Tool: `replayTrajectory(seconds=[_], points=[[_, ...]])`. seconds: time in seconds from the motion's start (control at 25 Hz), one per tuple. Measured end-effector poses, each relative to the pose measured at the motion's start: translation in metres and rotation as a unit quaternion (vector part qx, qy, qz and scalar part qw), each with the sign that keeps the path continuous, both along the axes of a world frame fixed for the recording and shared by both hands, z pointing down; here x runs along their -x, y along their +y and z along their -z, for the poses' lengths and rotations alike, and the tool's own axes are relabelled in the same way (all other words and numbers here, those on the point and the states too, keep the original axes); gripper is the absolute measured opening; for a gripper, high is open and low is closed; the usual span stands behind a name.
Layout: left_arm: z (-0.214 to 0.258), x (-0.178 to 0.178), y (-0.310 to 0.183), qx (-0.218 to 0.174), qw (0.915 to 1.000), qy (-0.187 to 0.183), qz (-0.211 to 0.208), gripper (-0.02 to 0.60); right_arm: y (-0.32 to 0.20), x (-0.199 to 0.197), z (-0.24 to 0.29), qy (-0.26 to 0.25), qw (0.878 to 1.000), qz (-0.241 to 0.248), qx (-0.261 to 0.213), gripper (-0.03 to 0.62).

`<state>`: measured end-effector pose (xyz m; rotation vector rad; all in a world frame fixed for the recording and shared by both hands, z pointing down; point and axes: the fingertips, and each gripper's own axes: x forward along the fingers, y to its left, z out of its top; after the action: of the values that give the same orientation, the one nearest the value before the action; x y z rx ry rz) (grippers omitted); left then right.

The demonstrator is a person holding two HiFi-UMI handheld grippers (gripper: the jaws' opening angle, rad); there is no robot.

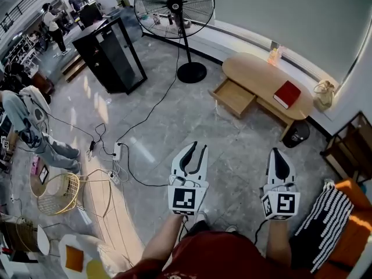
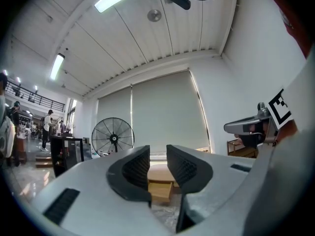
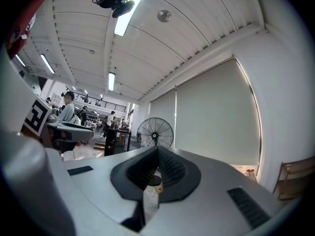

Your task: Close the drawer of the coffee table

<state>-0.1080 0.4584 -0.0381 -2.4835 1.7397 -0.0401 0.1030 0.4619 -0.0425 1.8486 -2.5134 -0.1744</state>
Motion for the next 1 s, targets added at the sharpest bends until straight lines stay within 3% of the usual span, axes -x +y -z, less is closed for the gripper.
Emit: replayTrajectory(seconds=[0.12, 0.24, 0.64, 1.0], points=[[-0.006, 0.018, -0.01, 0.007, 1.0, -0.002, -0.004, 0.157, -0.009, 0.022, -0.002, 0.002, 1.0, 0.002, -0.001, -0.003], [-0.011, 0.037, -0.02, 0.014, 0.9998, -0.003, -0.011, 0.183, -0.016, 0.044, -0.003, 0.006, 1.0, 0.0, -0.002, -0.003], [-0.03, 0.081, -0.054, 0.025, 0.9985, -0.004, -0.049, 0.207, -0.04, 0.088, -0.016, 0.009, 1.0, -0.029, 0.007, -0.003], [-0.046, 0.077, -0.101, 0.034, 0.9975, 0.0, -0.062, 0.207, -0.083, 0.079, -0.034, 0.008, 0.999, -0.048, 0.024, -0.003]])
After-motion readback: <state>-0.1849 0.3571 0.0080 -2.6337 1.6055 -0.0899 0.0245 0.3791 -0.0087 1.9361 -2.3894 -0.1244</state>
